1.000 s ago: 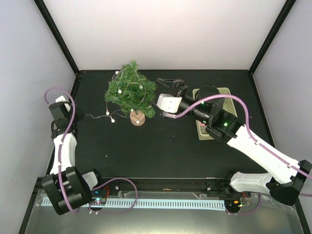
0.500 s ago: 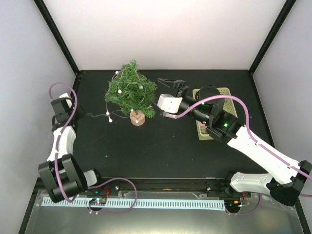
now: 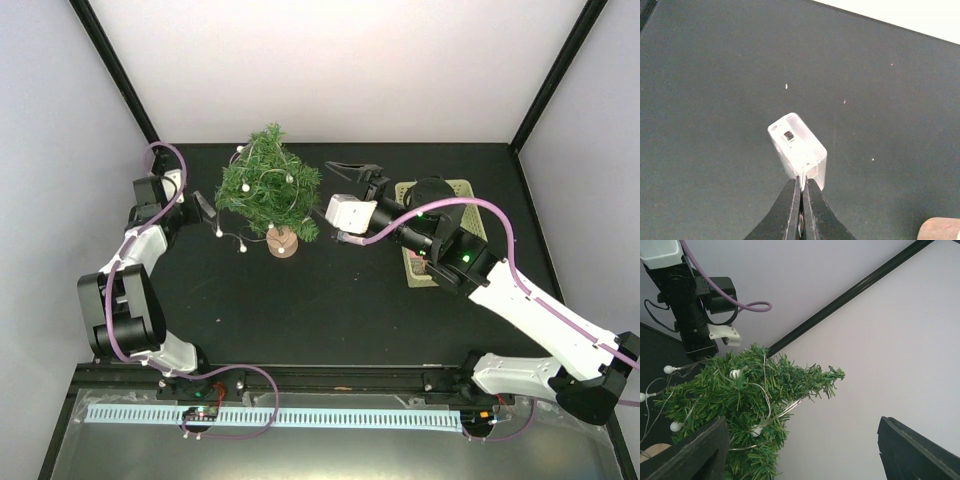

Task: Decorate the small christmas tree

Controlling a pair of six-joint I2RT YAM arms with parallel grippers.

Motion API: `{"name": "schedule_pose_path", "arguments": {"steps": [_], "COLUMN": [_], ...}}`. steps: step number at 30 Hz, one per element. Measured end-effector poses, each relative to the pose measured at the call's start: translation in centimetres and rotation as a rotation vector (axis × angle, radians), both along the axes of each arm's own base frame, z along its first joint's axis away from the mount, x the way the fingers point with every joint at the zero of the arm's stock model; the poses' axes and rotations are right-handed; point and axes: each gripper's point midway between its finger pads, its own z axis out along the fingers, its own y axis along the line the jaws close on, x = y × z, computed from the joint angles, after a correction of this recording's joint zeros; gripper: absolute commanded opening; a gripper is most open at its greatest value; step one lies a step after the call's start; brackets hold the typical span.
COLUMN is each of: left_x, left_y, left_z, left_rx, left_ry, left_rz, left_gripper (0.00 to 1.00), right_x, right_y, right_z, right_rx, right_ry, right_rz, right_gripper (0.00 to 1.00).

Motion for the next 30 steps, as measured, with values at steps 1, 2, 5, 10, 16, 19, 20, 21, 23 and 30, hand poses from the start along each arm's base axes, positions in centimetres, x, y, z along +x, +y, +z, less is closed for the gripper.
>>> {"name": "schedule_pose_path", "arguments": {"steps": [1, 2, 5, 10, 16, 19, 20, 21, 23, 30], "left_x": [-0.2, -0.3, -0.4, 0.8, 2.9, 3.8, 4.1, 4.4, 4.6, 4.1], "left_y": [-0.1, -0.1, -0.5, -1.8, -4.1, -5.8, -6.5, -7.2, -8.3, -9.8], "left_z": [-0.4, -0.6, -1.1, 0.9, 6.7, 9.7, 10.6, 11.3, 12.1, 12.6], "left_rx": [-0.004, -0.008, -0.021, -0.046, -0.065, -0.071, -0.078, -0.085, -0.101, -0.137], "left_ry": [0.013, 0.017, 0.011, -0.109, -0.319, -0.412, -0.434, -0.454, -0.472, -0.471], "left_rz": [-0.001, -0.002, -0.017, -0.099, -0.252, -0.348, -0.384, -0.420, -0.472, -0.540], "left_gripper": [0.02, 0.02, 0.02, 0.02, 0.02, 0.02, 0.02, 0.02, 0.01, 0.03], "right_x": [0.0, 0.0, 0.0, 0.1, 0.7, 2.3, 3.0, 3.7, 4.6, 5.5], "right_y": [0.0, 0.0, 0.0, -0.1, -0.4, -1.0, -1.4, -1.8, -2.5, -3.0], "right_z": [0.0, 0.0, 0.0, 0.0, -0.1, 0.1, 0.2, 0.2, 0.3, 0.8], "right_rx": [0.000, 0.000, -0.001, -0.007, -0.003, 0.032, 0.051, 0.070, 0.100, 0.154], "right_ry": [0.000, 0.000, -0.002, -0.008, 0.000, 0.044, 0.061, 0.080, 0.108, 0.142], "right_rz": [0.000, 0.000, -0.001, -0.003, -0.042, -0.112, -0.139, -0.165, -0.197, -0.222], "right_gripper": [0.82, 0.82, 0.82, 0.82, 0.82, 0.82, 0.82, 0.82, 0.82, 0.82]}}
